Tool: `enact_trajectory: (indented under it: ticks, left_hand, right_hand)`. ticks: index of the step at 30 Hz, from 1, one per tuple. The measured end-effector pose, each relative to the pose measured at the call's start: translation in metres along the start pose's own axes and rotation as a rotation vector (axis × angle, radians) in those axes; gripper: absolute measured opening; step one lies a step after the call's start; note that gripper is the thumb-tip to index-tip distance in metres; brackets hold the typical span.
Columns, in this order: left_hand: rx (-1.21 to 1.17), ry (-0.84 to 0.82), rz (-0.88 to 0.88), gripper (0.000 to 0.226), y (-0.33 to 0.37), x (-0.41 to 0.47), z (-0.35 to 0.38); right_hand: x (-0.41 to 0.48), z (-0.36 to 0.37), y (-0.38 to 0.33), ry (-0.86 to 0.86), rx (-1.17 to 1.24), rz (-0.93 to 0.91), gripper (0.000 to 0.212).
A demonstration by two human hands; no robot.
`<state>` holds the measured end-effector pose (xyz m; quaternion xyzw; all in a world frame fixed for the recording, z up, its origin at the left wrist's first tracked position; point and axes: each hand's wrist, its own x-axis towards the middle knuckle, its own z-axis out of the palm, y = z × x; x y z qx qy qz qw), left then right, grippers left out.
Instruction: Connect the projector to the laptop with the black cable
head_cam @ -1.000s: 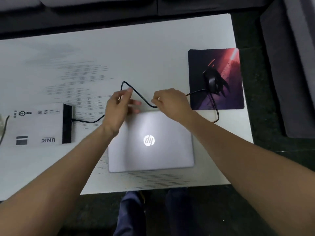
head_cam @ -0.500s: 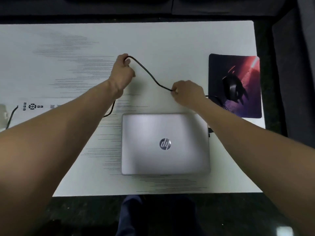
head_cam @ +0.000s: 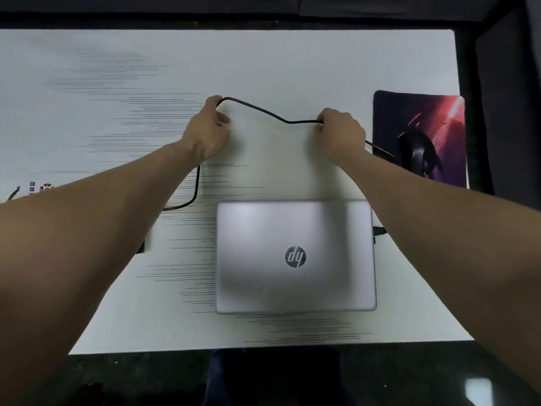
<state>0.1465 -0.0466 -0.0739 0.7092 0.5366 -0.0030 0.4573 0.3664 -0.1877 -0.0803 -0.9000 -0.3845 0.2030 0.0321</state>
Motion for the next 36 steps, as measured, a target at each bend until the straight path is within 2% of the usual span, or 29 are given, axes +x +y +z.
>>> enact_trajectory:
  ticks: [6, 10, 14, 19, 30, 33, 36]
  left_hand:
    - [0.048, 0.007, 0.003, 0.057, 0.006, 0.01, 0.013]
    - [0.17, 0.124, 0.015, 0.044, 0.014, 0.006, 0.012]
    - [0.303, 0.198, 0.032, 0.043, 0.019, -0.001, 0.007]
    - [0.365, 0.132, 0.044, 0.045, 0.017, -0.012, 0.005]
    - [0.379, 0.093, 0.069, 0.05, 0.002, -0.051, -0.013]
    - [0.359, 0.109, 0.065, 0.044, -0.005, -0.062, -0.024]
    - [0.288, 0.115, 0.071, 0.03, -0.011, -0.075, -0.036]
  right_hand:
    - [-0.004, 0.01, 0.01, 0.002, 0.033, 0.063, 0.029]
    - [-0.007, 0.008, 0.014, 0.002, 0.009, 0.056, 0.031]
    - [-0.013, 0.006, 0.021, -0.008, -0.028, 0.038, 0.032]
    - [-0.024, 0.005, 0.027, -0.021, -0.124, -0.021, 0.03]
    - [-0.065, -0.007, 0.018, -0.167, -0.288, -0.072, 0.049]
    - [-0.079, -0.014, 0.013, -0.181, -0.302, -0.033, 0.048]
    - [-0.093, -0.024, 0.007, -0.165, -0.216, 0.038, 0.049]
